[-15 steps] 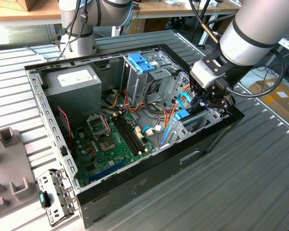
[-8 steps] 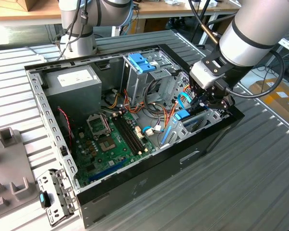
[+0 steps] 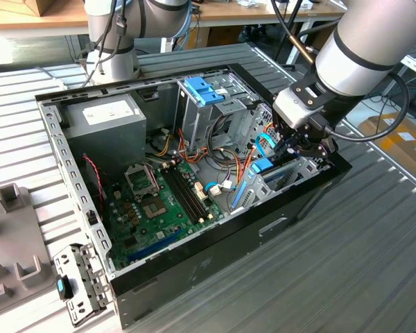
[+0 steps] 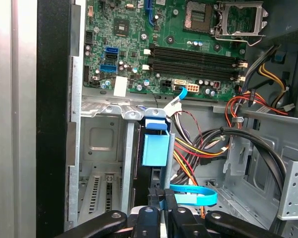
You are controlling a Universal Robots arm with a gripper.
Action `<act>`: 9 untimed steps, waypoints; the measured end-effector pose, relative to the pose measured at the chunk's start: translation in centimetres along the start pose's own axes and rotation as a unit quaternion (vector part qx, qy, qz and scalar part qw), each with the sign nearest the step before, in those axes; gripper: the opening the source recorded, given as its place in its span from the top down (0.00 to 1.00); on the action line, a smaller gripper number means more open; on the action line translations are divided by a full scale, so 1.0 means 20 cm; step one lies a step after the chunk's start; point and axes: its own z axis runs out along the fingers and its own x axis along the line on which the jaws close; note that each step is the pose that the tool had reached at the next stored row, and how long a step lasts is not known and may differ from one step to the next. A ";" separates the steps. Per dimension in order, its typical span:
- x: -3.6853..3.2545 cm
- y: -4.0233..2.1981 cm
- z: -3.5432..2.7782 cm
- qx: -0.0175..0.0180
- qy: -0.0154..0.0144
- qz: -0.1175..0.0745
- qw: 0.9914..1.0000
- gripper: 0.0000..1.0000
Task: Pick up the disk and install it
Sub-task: 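Insert the first disk wire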
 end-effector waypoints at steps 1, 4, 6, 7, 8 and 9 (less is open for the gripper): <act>0.000 0.000 0.001 0.000 0.000 0.000 1.000 0.84; 0.000 0.001 0.002 0.000 0.000 0.000 1.000 0.84; 0.000 0.001 0.001 0.000 0.000 0.000 1.000 0.84; 0.000 0.000 -0.003 0.000 0.000 0.000 1.000 0.84; -0.001 0.000 -0.006 0.000 0.000 0.000 1.000 0.84; -0.001 -0.001 -0.007 0.000 0.000 0.000 1.000 0.84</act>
